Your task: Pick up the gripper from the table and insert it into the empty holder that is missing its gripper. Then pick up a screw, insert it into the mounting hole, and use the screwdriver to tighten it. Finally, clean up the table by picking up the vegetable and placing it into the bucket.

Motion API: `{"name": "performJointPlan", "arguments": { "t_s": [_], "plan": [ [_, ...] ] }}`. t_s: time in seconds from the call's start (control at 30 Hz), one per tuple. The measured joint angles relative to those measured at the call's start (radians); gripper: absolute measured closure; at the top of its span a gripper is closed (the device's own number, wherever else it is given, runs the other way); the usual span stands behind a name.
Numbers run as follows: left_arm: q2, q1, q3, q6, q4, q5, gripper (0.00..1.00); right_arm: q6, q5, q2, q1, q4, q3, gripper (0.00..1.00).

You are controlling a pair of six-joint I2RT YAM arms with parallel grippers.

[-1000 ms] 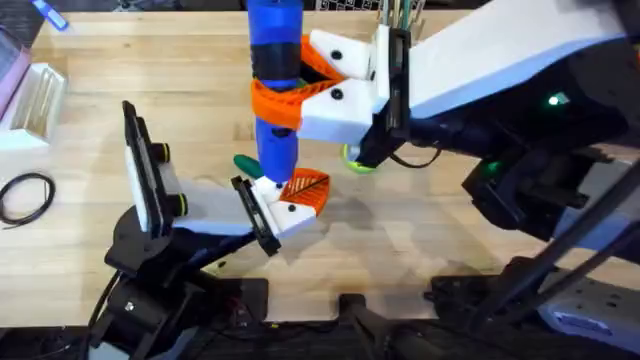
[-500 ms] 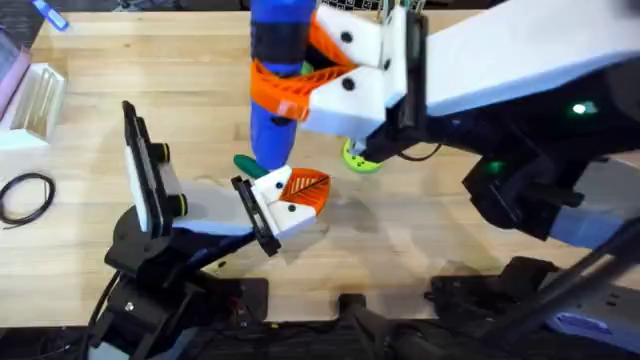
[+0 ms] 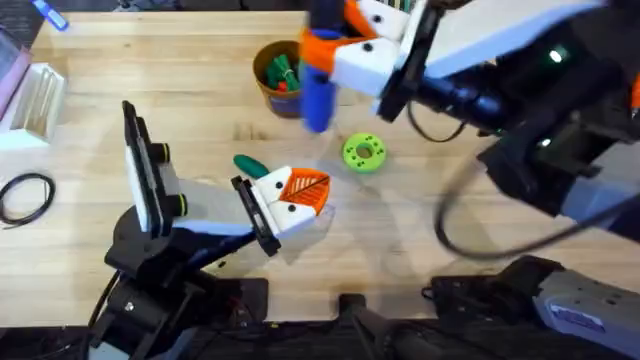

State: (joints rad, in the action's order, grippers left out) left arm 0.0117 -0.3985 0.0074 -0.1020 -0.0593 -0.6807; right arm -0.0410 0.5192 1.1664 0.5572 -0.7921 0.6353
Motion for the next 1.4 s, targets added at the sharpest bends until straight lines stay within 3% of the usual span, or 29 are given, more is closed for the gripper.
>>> {"name": "performJointPlan", "arguments": {
  "t_s": [0.13, 0.27, 0.47, 0.63, 0.8, 1.07, 1.27, 1.33, 1.4],
  "plan": [
    [0.0, 0.0, 0.0, 0.0, 0.0, 0.0, 0.997, 0.175, -0.101, 0.002, -0.145, 0.181, 0.0, 0.977],
    [0.0, 0.0, 0.0, 0.0, 0.0, 0.0, 0.997, 0.41, -0.208, 0.002, -0.237, 0.286, 0.001, 0.977],
    [0.0, 0.0, 0.0, 0.0, 0.0, 0.0, 0.997, 0.867, -0.404, 0.018, -0.261, 0.494, 0.003, 0.977],
    [0.0, 0.0, 0.0, 0.0, 0.0, 0.0, 0.997, 1.206, -0.544, 0.111, -0.262, 0.569, 0.003, 0.977],
    [0.0, 0.0, 0.0, 0.0, 0.0, 0.0, 0.997, 1.332, -0.59, 0.222, -0.263, 0.577, 0.003, 0.977],
    [0.0, 0.0, 0.0, 0.0, 0.0, 0.0, 0.997, 1.39, -0.609, 0.328, -0.263, 0.631, 0.004, 0.974],
    [0.0, 0.0, 0.0, 0.0, 0.0, 0.0, 0.997, 1.408, -0.61, 0.328, -0.263, 0.7, 0.013, 0.703],
    [0.0, 0.0, 0.0, 0.0, 0.0, 0.0, 0.997, 1.407, -0.611, 0.328, -0.263, 0.718, 0.018, 0.497],
    [0.0, 0.0, 0.0, 0.0, 0.0, 0.0, 0.997, 1.393, -0.613, 0.323, -0.261, 0.712, 0.027, 0.209]
  ]
}}
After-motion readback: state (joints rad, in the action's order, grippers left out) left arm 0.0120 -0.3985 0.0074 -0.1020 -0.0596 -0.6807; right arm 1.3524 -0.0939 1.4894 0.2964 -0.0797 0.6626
